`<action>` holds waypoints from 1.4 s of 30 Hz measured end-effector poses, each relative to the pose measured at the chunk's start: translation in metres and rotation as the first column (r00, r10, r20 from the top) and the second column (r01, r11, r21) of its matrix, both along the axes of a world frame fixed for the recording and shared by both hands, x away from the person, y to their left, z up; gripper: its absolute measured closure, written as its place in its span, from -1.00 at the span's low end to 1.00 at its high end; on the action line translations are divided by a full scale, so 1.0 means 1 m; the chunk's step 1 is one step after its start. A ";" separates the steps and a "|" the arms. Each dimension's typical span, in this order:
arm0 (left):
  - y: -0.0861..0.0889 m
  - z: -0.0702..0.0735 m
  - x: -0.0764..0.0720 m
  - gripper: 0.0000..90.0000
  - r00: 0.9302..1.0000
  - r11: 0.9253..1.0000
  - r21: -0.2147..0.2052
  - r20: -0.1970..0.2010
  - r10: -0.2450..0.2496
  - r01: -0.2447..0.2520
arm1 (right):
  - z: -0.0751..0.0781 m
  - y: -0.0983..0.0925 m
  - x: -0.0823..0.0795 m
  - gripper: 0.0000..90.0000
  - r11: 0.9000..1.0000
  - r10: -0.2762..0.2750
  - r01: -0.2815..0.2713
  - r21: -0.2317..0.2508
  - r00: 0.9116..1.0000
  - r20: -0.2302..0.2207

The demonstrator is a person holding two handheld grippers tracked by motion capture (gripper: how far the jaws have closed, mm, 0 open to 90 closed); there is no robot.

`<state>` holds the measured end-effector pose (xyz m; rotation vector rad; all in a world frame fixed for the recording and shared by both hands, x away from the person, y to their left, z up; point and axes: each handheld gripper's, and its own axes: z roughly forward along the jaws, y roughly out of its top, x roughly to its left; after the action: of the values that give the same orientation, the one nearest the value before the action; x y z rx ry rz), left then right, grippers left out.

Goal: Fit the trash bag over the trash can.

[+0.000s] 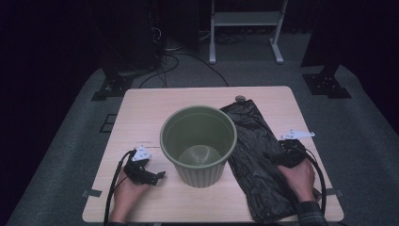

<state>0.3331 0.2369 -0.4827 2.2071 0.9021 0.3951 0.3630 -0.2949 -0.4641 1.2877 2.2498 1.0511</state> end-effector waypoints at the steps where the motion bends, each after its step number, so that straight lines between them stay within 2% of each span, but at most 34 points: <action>1: 0.000 0.000 0.000 -1.00 1.000 1.000 0.000 0.000 0.000 0.000 | -0.001 0.000 0.002 -0.79 1.000 0.000 0.000 -0.002 1.000 0.001; 5: 0.000 0.000 0.000 -1.00 1.000 1.000 0.000 0.000 -0.001 0.001 | -0.004 0.000 0.011 -0.79 1.000 -0.001 0.001 -0.009 1.000 -0.011; 9: 0.000 0.000 0.000 -1.00 1.000 1.000 0.000 0.000 -0.002 0.002 | -0.006 -0.002 0.016 -0.79 1.000 -0.009 0.009 0.002 1.000 -0.004; 12: 0.000 0.000 0.000 -1.00 1.000 1.000 0.000 0.000 -0.003 0.003 | -0.014 -0.003 0.022 -0.79 1.000 -0.017 0.017 -0.001 0.999 -0.030; 15: 0.000 0.000 0.000 -1.00 1.000 1.000 0.000 0.000 -0.004 0.004 | -0.019 -0.004 0.026 -0.79 1.000 -0.023 0.023 -0.002 0.999 -0.036; 19: 0.000 0.000 0.000 -1.00 1.000 1.000 0.000 0.000 -0.004 0.004 | -0.019 0.000 0.026 -0.74 0.999 -0.025 0.024 -0.024 0.999 -0.025; 21: 0.000 0.000 0.000 -1.00 1.000 1.000 0.000 0.000 -0.006 0.006 | -0.019 0.004 0.024 -0.65 0.999 -0.014 0.014 -0.046 1.000 -0.011; 26: 0.000 0.000 0.000 -1.00 1.000 1.000 -0.001 0.000 -0.007 0.007 | -0.018 0.009 0.023 -0.69 1.000 0.007 -0.007 -0.014 1.000 -0.029; 31: 0.000 0.000 0.000 -1.00 1.000 1.000 0.000 0.000 -0.007 0.007 | -0.017 0.015 0.023 -0.72 1.000 0.028 -0.028 -0.002 0.999 -0.037; 34: 0.000 0.000 0.000 -1.00 1.000 1.000 -0.001 0.001 -0.009 0.009 | -0.013 0.027 0.026 -0.74 0.998 0.061 -0.060 0.008 0.996 -0.070; 35: 0.000 0.000 0.000 -1.00 1.000 1.000 -0.001 0.001 -0.009 0.009 | -0.013 0.027 0.026 -0.74 0.998 0.061 -0.060 0.008 0.996 -0.070; 36: 0.000 0.000 0.000 -1.00 1.000 1.000 -0.001 0.001 -0.010 0.010 | -0.010 0.035 0.027 -0.74 0.996 0.085 -0.085 0.008 0.994 -0.067; 39: 0.000 0.000 0.000 -1.00 1.000 1.000 -0.002 0.001 -0.012 0.012 | -0.011 0.040 0.027 -0.74 0.996 0.093 -0.092 0.015 0.993 -0.074; 40: -0.001 0.000 0.000 -1.00 1.000 1.000 -0.002 0.001 -0.013 0.013 | -0.013 0.043 0.028 -0.76 0.995 0.097 -0.095 0.026 0.991 -0.094; 42: -0.001 0.000 0.000 -1.00 1.000 1.000 0.000 0.000 -0.015 0.015 | -0.014 0.046 0.028 -0.76 0.994 0.104 -0.101 0.032 0.990 -0.091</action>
<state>0.3326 0.2364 -0.4828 2.2123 0.8857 0.3879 0.3908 -0.2484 -0.4780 1.2681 2.4017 1.0817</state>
